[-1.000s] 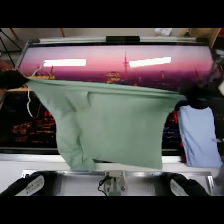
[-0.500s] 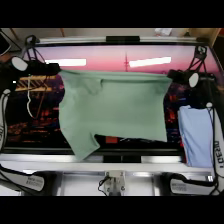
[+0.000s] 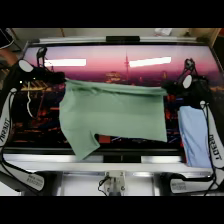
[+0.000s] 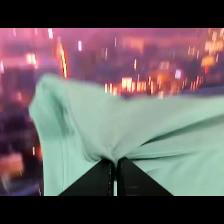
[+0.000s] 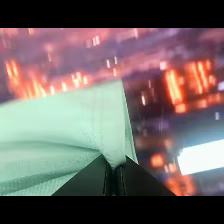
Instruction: Fold the shirts.
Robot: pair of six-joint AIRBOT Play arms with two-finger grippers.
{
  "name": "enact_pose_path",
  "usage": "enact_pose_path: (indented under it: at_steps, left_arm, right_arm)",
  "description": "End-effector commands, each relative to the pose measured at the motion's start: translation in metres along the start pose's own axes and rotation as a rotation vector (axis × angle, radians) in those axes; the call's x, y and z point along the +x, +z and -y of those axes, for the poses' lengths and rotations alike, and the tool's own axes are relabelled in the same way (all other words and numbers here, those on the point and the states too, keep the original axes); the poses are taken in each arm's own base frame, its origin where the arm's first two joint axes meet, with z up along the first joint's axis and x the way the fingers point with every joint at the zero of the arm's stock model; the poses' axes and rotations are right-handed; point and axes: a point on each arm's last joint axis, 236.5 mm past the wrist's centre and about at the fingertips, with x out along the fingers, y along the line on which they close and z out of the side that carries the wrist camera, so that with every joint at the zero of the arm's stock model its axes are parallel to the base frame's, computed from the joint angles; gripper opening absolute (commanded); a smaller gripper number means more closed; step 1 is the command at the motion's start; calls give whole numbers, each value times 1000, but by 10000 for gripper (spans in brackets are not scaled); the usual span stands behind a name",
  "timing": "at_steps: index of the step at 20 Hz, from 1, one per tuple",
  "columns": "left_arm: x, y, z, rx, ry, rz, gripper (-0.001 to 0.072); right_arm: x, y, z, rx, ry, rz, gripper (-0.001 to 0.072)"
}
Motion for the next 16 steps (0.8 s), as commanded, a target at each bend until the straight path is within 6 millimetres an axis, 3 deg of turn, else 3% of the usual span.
enact_pose_path:
  at_steps: [1,5,8,9,10,11,12,13,15,16]
  left_arm:
    - [-13,-73,-2,-91,-77,-292,33]
    - [7,-107,-5,-152,-89,-379,33]
    - [11,-111,-4,-192,-83,-392,35]
    - [10,-111,-4,-208,-81,-393,109]
    - [6,-112,-4,-210,-85,-407,361]
    - [-3,-114,-4,-220,-90,-430,572]
    - [-14,-113,-6,-231,-96,-449,579]
    - [-29,-112,-10,-243,-103,-467,539]
    - [-59,-116,-21,-291,-105,-485,534]
    - [-71,-121,-25,-310,-105,-488,533]
  right_arm:
    - [-11,-63,11,-40,-48,-263,70]
    - [6,-80,1,2,-2,-326,70]
    - [8,-80,0,12,-1,-325,101]
    - [6,-81,1,12,-2,-331,301]
    - [0,-84,1,8,-5,-343,516]
    - [-10,-86,5,-20,-18,-356,525]
    - [-23,-88,13,-54,-48,-368,525]
    - [-41,-91,30,-92,-115,-385,524]
    - [-78,-104,68,-138,-248,-458,521]
    - [-90,-113,75,-124,-242,-488,521]
